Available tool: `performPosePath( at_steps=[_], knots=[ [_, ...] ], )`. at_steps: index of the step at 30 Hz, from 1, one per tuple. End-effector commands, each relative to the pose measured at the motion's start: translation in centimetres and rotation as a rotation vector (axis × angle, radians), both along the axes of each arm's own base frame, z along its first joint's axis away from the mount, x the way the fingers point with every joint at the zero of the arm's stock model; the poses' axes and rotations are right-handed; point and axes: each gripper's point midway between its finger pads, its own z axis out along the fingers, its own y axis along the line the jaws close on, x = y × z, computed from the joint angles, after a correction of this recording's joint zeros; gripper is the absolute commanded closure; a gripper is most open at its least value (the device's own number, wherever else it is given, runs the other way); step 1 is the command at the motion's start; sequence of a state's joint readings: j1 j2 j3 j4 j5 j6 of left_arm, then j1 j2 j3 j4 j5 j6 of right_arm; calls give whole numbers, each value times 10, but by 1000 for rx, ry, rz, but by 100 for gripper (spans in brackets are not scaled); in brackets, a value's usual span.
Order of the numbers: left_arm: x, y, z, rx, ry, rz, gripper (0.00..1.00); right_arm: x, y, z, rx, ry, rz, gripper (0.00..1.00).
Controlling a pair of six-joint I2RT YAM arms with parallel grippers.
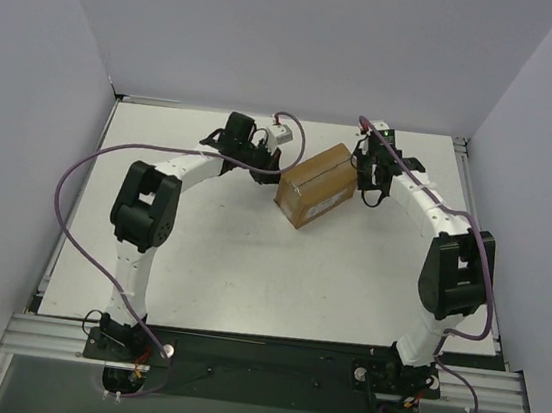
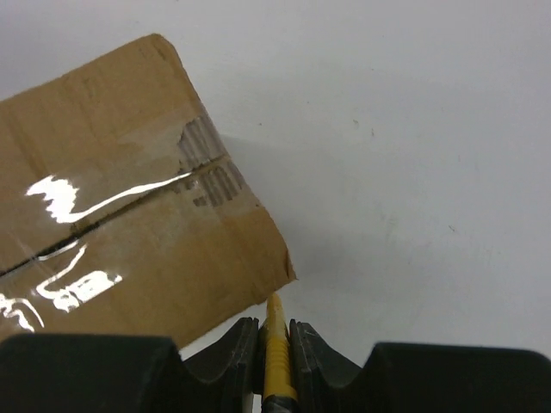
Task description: Unpack the express box
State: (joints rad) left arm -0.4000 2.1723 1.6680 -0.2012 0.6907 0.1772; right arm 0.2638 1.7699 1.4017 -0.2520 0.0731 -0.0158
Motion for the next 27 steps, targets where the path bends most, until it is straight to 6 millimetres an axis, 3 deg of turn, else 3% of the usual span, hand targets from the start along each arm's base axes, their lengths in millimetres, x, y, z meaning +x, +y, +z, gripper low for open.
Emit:
performPosePath(
  at_steps=[1,3,4,6,13,17,19,22,23,24,27],
  knots=[
    [-49,-11,56,-107,-86,-177,100,22,16,20,41,-51,15,100],
    [-66,-7,64,-114,-83,-210,100,25,20,15,41,-40,21,100],
    [-79,-3,53,-108,-52,-222,100,26,22,15,47,-38,28,100],
    [-92,-1,65,-116,-90,-247,100,25,31,8,74,-14,60,100],
    [-132,-3,57,-100,-83,-300,99,5,97,-7,191,46,292,100],
    [-163,-5,46,-57,-63,-376,98,2,119,-13,192,54,358,100],
    [-175,4,52,-33,-54,-390,98,2,124,-13,193,52,371,100],
    [-172,31,76,-27,-106,-351,100,5,122,-12,173,43,367,100],
    [-159,51,79,-37,-112,-288,100,6,117,-9,167,34,358,100],
    [-150,59,99,-75,-154,-237,100,7,113,-9,152,31,346,100],
    [-122,88,127,-149,-173,-82,100,14,98,-7,116,12,302,100]
  ],
)
